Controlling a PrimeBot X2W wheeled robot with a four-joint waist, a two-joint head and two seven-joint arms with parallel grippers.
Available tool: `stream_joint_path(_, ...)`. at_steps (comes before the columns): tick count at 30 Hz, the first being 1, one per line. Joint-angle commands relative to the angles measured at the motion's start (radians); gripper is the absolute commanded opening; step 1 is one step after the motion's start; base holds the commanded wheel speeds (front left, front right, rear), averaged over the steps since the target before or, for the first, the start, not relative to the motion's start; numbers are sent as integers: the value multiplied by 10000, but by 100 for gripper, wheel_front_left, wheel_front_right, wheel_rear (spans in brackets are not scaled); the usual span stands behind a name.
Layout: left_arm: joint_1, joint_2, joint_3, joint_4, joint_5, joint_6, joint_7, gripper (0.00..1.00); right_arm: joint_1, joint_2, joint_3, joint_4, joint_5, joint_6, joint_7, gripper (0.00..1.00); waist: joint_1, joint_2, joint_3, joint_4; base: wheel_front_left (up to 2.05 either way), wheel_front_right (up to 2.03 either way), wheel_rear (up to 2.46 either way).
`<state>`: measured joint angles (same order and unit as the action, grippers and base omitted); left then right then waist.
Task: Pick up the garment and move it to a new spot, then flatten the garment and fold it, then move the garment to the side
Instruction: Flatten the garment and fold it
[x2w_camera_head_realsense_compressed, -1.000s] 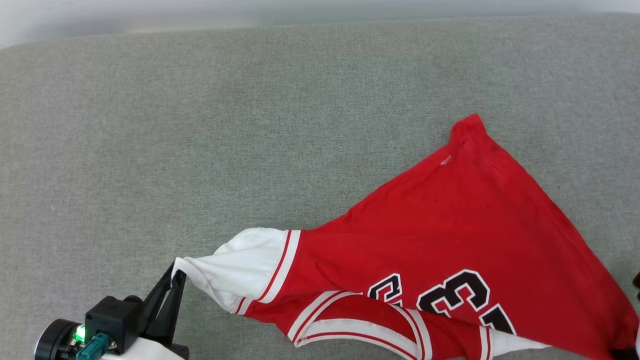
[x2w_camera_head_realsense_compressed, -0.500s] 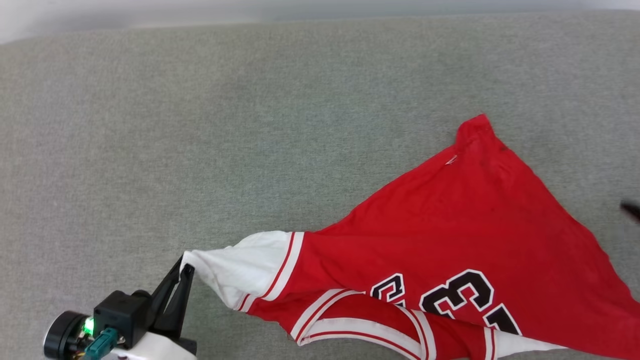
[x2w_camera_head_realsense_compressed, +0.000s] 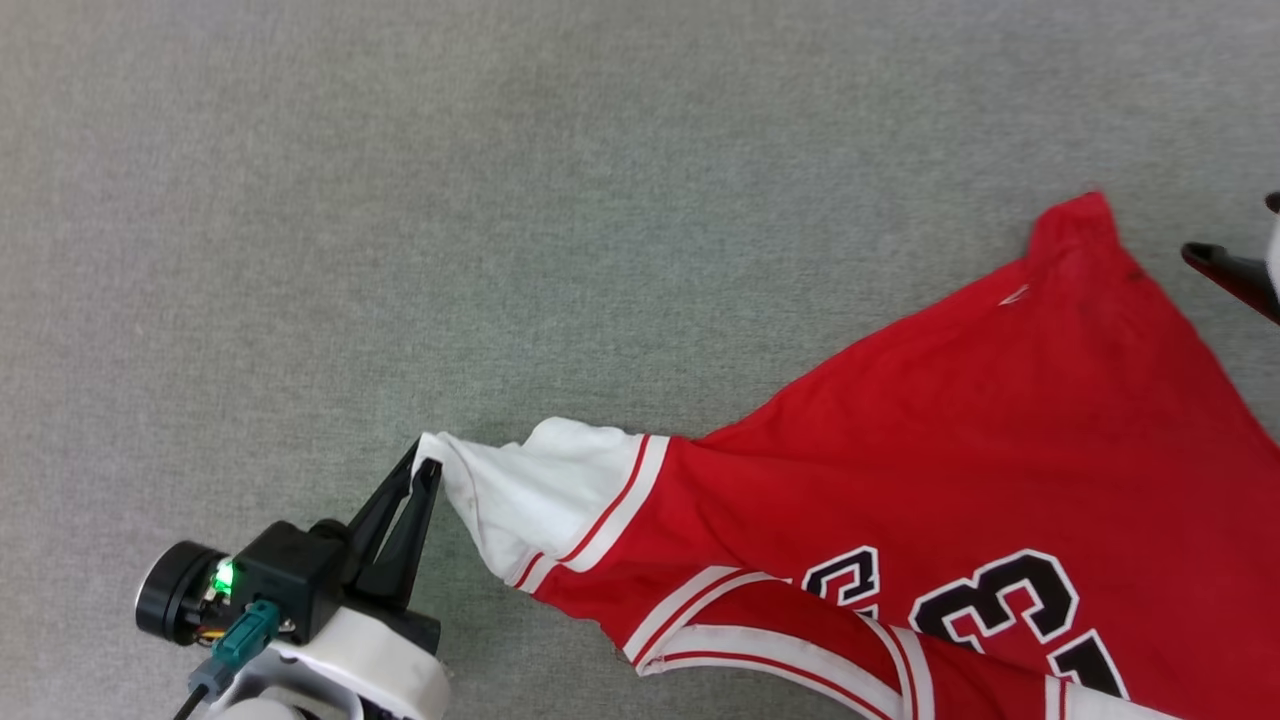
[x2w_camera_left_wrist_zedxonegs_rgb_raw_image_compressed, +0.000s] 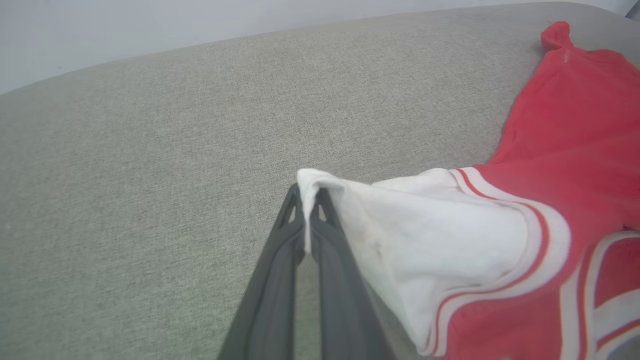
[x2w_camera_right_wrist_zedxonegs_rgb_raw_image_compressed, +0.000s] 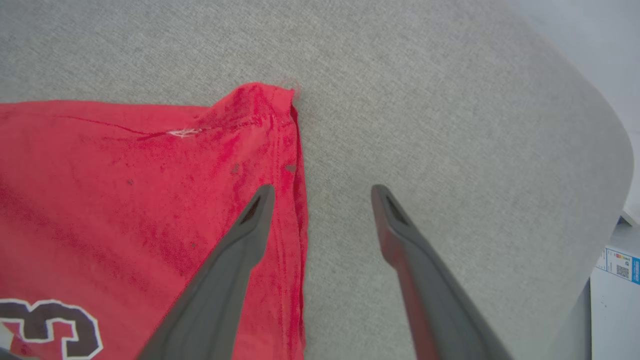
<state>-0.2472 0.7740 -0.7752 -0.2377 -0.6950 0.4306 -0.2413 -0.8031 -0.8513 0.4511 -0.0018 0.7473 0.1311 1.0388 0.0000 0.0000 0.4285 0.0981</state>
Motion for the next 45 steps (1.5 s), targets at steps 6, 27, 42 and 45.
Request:
stream_joint_path(6,-534,-324,-34,102,221,-151,-60,0,-1378,1009,1211,1442,-533,-5,-103,100,0,0,925,451,0,0,0)
stream_joint_path(27,-1065,-435,131,1088,416,-695,-161,0,-2311,670,3979,2632,543,-7,-3460,0,0,0,-209,35,0,0,0)
stream_joint_path(42,-5525,122,1101,1487,1182,-1816,981,0,-4061,1319,2538,2769,-7,-7,-7038,0,0,0,-229,-809,0,0,0)
stream_joint_path(45,-6983,-9,1215,1720,1473,-2192,1321,0,-4802,1733,1942,3168,-462,-7,-7445,0,0,0,145,-920,0,0,0)
